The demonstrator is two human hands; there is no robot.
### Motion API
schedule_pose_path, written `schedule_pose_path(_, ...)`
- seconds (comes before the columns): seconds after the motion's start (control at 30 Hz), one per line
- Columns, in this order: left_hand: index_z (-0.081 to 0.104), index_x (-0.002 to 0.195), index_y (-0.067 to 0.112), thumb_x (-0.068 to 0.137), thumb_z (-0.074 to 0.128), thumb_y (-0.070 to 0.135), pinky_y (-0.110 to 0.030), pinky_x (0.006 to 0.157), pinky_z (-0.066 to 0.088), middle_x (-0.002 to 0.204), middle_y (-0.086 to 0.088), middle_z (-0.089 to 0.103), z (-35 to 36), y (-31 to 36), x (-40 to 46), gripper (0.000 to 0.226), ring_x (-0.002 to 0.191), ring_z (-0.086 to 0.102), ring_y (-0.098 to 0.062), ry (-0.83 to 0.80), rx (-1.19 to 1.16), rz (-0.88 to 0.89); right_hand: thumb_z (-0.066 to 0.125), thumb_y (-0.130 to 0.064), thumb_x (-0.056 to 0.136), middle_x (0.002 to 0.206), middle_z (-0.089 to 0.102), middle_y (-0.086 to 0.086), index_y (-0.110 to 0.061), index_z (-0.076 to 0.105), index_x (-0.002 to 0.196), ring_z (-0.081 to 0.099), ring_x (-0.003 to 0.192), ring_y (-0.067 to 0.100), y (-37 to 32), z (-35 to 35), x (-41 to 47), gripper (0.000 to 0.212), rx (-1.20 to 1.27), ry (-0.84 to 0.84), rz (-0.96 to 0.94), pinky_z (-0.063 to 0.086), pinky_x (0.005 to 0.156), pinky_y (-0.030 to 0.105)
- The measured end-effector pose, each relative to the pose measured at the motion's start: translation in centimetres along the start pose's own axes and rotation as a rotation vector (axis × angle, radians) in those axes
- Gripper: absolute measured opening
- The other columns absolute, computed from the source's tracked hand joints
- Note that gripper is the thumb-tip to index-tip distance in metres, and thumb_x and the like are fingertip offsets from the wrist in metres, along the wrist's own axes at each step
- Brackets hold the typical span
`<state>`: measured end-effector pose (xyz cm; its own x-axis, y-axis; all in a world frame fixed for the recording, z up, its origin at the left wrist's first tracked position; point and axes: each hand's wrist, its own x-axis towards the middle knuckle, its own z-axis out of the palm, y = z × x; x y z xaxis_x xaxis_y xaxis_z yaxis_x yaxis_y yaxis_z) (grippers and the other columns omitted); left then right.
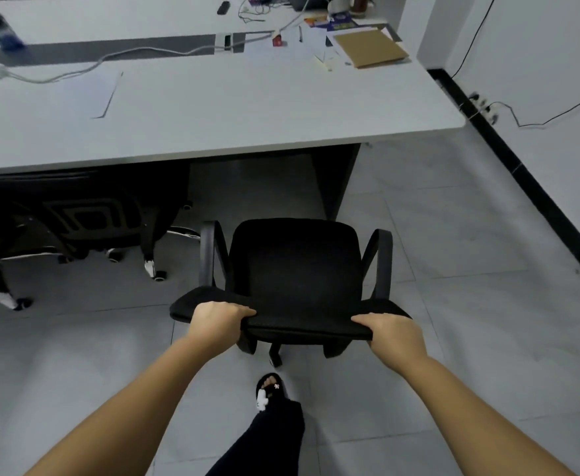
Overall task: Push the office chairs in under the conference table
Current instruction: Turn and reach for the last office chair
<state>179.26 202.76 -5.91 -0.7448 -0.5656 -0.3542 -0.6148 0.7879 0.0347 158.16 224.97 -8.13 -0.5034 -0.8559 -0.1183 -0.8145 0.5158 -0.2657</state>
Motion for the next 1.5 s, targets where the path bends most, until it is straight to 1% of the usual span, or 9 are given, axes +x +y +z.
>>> schedule_pose_path(0.13, 0.048, 0.128, 0.039, 0.091, 0.044, 0.015, -0.029, 0.089, 0.046, 0.130, 0.013, 0.058, -2.7, -3.5, 5.3, 0.045, 0.119, 0.053, -0.015, 0.000, -0.003, 0.011, 0.085, -0.008, 0.050, 0.081, 0.075, -0.012, -0.035, 0.072, 0.092, 0.070, 0.069, 0.011, -1.2, -0.9, 6.9, 0.052, -0.027, -0.058, -0.005, 0.053, 0.052, 0.022)
schedule_pose_path(0.33, 0.048, 0.129, 0.040, 0.090, 0.045, 0.014, -0.028, 0.083, 0.046, 0.129, 0.011, 0.059, -6.1, -8.4, 11.8, 0.047, 0.115, 0.056, -0.015, 0.008, 0.037, -0.004, 0.059, -0.003, 0.082, 0.117, 0.068, 0.000, -0.029, 0.060, 0.119, 0.064, 0.104, 0.022, -3.2, -1.4, 16.2, 0.046, 0.021, -0.078, -0.073, 0.051, 0.081, 0.031)
schedule_pose_path(0.5, 0.048, 0.128, 0.040, 0.089, 0.044, 0.014, -0.029, 0.083, 0.046, 0.129, 0.011, 0.060, -8.1, -10.7, 17.4, 0.047, 0.115, 0.057, -0.015, 0.021, 0.020, -0.048, 0.047, -0.008, 0.089, 0.128, 0.060, -0.007, -0.034, 0.051, 0.128, 0.056, 0.114, 0.014, -2.7, -2.5, 24.1, 0.046, -0.024, -0.137, -0.108, 0.046, 0.084, 0.027)
schedule_pose_path(0.7, 0.047, 0.129, 0.041, 0.089, 0.045, 0.017, -0.028, 0.084, 0.048, 0.130, 0.012, 0.059, -9.6, -10.2, 22.9, 0.047, 0.116, 0.056, -0.014, 0.046, 0.010, -0.114, 0.057, -0.001, 0.081, 0.111, 0.071, -0.001, -0.028, 0.064, 0.113, 0.067, 0.097, 0.021, 0.1, -4.2, 31.7, 0.043, 0.012, -0.100, -0.179, 0.046, 0.069, 0.024)
schedule_pose_path(0.83, 0.048, 0.128, 0.041, 0.089, 0.044, 0.019, -0.028, 0.087, 0.048, 0.131, 0.013, 0.058, -10.8, -9.1, 26.7, 0.046, 0.118, 0.055, -0.013, 0.062, -0.024, -0.141, 0.050, -0.004, 0.087, 0.119, 0.066, -0.005, -0.031, 0.059, 0.120, 0.063, 0.104, 0.018, 2.3, -5.8, 36.5, 0.044, -0.037, -0.152, -0.237, 0.046, 0.075, 0.025)
schedule_pose_path(1.0, 0.047, 0.128, 0.042, 0.087, 0.045, 0.020, -0.028, 0.087, 0.048, 0.131, 0.014, 0.057, -12.5, -9.2, 31.2, 0.046, 0.118, 0.054, -0.012, 0.040, -0.036, -0.158, 0.062, 0.007, 0.072, 0.099, 0.074, 0.002, -0.025, 0.070, 0.105, 0.070, 0.084, 0.024, 4.0, -6.8, 41.4, 0.046, 0.042, -0.130, -0.249, 0.051, 0.063, 0.027)
schedule_pose_path(1.13, 0.048, 0.127, 0.042, 0.088, 0.045, 0.021, -0.026, 0.087, 0.045, 0.132, 0.017, 0.056, -14.0, -10.0, 35.0, 0.045, 0.120, 0.053, -0.010, 0.059, -0.056, -0.151, 0.047, -0.001, 0.085, 0.118, 0.067, -0.004, -0.030, 0.057, 0.123, 0.062, 0.104, 0.019, 4.5, -7.6, 45.4, 0.049, -0.008, -0.174, -0.252, 0.046, 0.075, 0.026)
schedule_pose_path(1.23, 0.048, 0.127, 0.042, 0.088, 0.044, 0.020, -0.026, 0.089, 0.044, 0.133, 0.016, 0.055, -15.1, -10.6, 37.1, 0.046, 0.121, 0.052, -0.011, 0.059, -0.063, -0.131, 0.044, -0.004, 0.088, 0.118, 0.065, -0.008, -0.034, 0.052, 0.126, 0.060, 0.104, 0.015, 4.5, -8.2, 47.8, 0.049, -0.032, -0.202, -0.224, 0.035, 0.068, 0.020)
schedule_pose_path(1.5, 0.047, 0.130, 0.038, 0.086, 0.045, 0.019, -0.027, 0.092, 0.042, 0.137, 0.016, 0.051, -15.3, -12.3, 37.6, 0.048, 0.124, 0.049, -0.009, 0.031, -0.098, -0.111, 0.061, 0.001, 0.071, 0.090, 0.075, -0.007, -0.033, 0.069, 0.104, 0.069, 0.079, 0.019, 3.6, -7.5, 48.1, 0.048, 0.026, -0.115, -0.211, 0.045, 0.058, 0.024)
